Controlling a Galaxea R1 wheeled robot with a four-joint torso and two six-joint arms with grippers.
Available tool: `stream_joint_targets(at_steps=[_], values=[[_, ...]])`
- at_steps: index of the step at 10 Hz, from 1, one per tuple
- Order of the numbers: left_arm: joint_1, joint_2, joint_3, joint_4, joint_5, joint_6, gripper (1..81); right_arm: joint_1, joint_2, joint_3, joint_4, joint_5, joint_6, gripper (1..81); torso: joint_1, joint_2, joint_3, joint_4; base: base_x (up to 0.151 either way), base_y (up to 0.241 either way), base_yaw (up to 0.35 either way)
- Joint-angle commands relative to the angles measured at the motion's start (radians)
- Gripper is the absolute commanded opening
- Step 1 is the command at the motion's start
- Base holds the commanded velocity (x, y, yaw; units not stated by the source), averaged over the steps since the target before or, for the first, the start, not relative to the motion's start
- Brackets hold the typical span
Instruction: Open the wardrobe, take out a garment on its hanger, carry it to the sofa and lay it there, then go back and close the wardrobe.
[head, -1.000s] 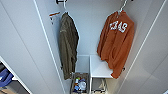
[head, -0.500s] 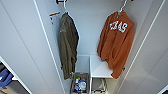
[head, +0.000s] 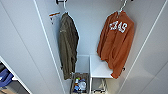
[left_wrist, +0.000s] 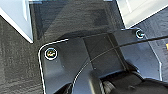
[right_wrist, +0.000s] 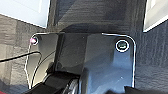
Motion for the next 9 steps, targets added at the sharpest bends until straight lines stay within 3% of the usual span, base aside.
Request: stream_joint_targets(at_steps=[1, 3, 5, 7, 9], values=[[-0.009, 0.007, 0.000, 0.001, 0.049, -0.002, 81.1, -0.063, 0.064, -0.107, 0.037, -0.017, -0.007, 81.1, 0.000, 0.000, 0.000, 0.000, 0.000, 0.000, 0.000], [0.017, 0.017, 0.000, -0.002, 0.078, -0.004, 81.1, -0.125, 0.168, -0.270, 0.046, -0.014, -0.011, 81.1, 0.000, 0.000, 0.000, 0.000, 0.000, 0.000, 0.000], [0.019, 0.037, 0.003, -0.020, 0.205, -0.028, 81.1, -0.171, 0.245, -0.392, 0.051, -0.013, -0.007, 81.1, 0.000, 0.000, 0.000, 0.000, 0.000, 0.000, 0.000], [0.019, 0.059, 0.001, -0.098, 0.341, -0.047, 81.1, -0.191, 0.249, -0.406, 0.048, -0.013, -0.006, 81.1, 0.000, 0.000, 0.001, 0.000, 0.000, 0.000, 0.000], [0.034, 0.053, 0.000, -0.178, 0.369, -0.041, 81.1, -0.194, 0.252, -0.398, 0.057, -0.025, -0.014, 81.1, 0.000, 0.000, 0.001, 0.000, 0.000, 0.000, 0.000]])
